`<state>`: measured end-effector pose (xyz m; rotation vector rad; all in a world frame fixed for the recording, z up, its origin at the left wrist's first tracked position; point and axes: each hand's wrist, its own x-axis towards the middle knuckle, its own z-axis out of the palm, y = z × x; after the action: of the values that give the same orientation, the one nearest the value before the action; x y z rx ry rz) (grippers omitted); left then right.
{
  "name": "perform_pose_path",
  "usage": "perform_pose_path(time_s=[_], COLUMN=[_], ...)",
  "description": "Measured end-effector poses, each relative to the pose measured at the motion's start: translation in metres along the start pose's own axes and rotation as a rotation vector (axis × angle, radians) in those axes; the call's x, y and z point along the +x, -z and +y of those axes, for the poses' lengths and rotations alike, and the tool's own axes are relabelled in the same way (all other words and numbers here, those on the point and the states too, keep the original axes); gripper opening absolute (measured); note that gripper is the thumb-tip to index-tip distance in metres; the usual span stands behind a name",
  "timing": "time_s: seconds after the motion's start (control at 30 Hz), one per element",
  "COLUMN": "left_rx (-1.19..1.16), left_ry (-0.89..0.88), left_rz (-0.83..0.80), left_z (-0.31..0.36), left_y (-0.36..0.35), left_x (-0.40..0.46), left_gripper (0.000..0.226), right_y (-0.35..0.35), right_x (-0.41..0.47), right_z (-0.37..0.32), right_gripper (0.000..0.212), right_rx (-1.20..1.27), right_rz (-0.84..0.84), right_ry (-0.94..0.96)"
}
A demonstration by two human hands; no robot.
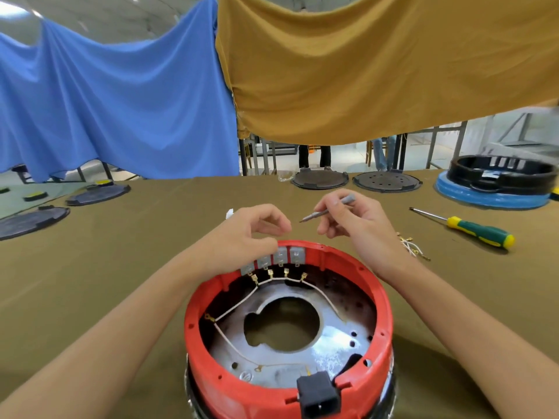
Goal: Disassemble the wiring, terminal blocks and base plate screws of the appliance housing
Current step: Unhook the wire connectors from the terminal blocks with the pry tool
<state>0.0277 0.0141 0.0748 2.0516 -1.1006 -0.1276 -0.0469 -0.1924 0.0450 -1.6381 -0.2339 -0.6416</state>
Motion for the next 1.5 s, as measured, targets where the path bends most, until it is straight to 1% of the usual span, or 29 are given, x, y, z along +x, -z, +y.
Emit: perform_pose_path(time_s=[0.1,0.17,0.2,0.27,0.33,0.4,0.47,0.57,0.63,0.73,0.8,0.87,0.9,0.93,1.0,1.07,1.1,1.17,1.23,1.27,1.33,1.43,1.5], left_rx=[0.201,0.316,0.327,0.299,0.278,0.216,0.215,0.239,0.239,0.191,0.095,0.005,0.006,0.054,0.147,0.078,0.015,-0.056,-0.031,-0.027,-0.052,-0.039,-0.121], left_ry=[0.090,0.233,0.315,0.404,0.417,0.411,0.387,0.348,0.319,0.268,0.268,0.314,0.356,0.413,0.546,0.636,0.646,0.627,0.607,0.597,0.562,0.448,0.420], left_rz=[0.000,-0.078,-0.130,-0.179,-0.118,-0.028,0.028,0.061,0.083,0.138,0.190,0.250,0.255,0.218,0.066,-0.052,-0.079,-0.061,0.018,0.062,0.131,0.198,0.274], left_z=[0.003,0.002,0.001,0.001,-0.002,-0.004,-0.008,-0.017,-0.023,-0.027,-0.026,-0.022,-0.020,-0.018,-0.012,-0.005,0.000,0.005,0.008,0.007,0.003,-0.011,-0.017], left_y=[0.019,0.032,0.036,0.036,0.029,0.022,0.019,0.021,0.020,0.017,0.018,0.025,0.029,0.034,0.042,0.042,0.037,0.024,0.012,0.009,0.010,0.020,0.024], left_x=[-0.014,-0.031,-0.041,-0.058,-0.067,-0.068,-0.062,-0.049,-0.035,-0.016,-0.010,-0.014,-0.021,-0.031,-0.061,-0.093,-0.107,-0.122,-0.121,-0.115,-0.098,-0.066,-0.050], left_gripper=[0.033,0.042,0.044,0.035,0.031,0.034,0.033,0.033,0.032,0.024,0.028,0.034,0.038,0.042,0.050,0.051,0.047,0.031,0.022,0.020,0.027,0.036,0.037], right_y=[0.002,0.002,0.003,0.003,0.004,0.005,0.007,0.009,0.011,0.014,0.014,0.013,0.011,0.010,0.007,0.004,0.003,0.002,0.001,0.001,0.002,0.010,0.014], right_x=[0.000,-0.001,-0.001,-0.001,-0.001,-0.003,-0.006,-0.011,-0.014,-0.019,-0.022,-0.022,-0.021,-0.020,-0.016,-0.013,-0.012,-0.012,-0.014,-0.016,-0.020,-0.023,-0.024], right_z=[0.004,0.006,0.008,0.009,0.008,0.006,0.004,-0.003,-0.008,-0.014,-0.016,-0.016,-0.015,-0.014,-0.012,-0.010,-0.010,-0.011,-0.012,-0.012,-0.014,-0.018,-0.019], right_gripper=[0.014,0.008,0.009,0.015,0.019,0.023,0.025,0.026,0.024,0.018,0.017,0.022,0.025,0.028,0.033,0.034,0.033,0.031,0.031,0.031,0.031,0.026,0.019], right_rx=[-0.007,-0.027,-0.047,-0.093,-0.110,-0.114,-0.134,-0.297,-0.418,-0.579,-0.631,-0.608,-0.582,-0.555,-0.522,-0.547,-0.562,-0.570,-0.577,-0.584,-0.610,-0.667,-0.669], right_rz=[-0.035,-0.086,-0.109,-0.144,-0.175,-0.204,-0.203,-0.176,-0.122,-0.061,-0.055,-0.058,-0.071,-0.090,-0.140,-0.176,-0.176,-0.145,-0.091,-0.057,0.019,0.096,0.151], right_ry=[-0.020,-0.046,-0.056,-0.086,-0.125,-0.168,-0.195,-0.164,-0.152,-0.136,-0.111,-0.096,-0.105,-0.126,-0.189,-0.234,-0.244,-0.246,-0.242,-0.245,-0.264,-0.293,-0.298])
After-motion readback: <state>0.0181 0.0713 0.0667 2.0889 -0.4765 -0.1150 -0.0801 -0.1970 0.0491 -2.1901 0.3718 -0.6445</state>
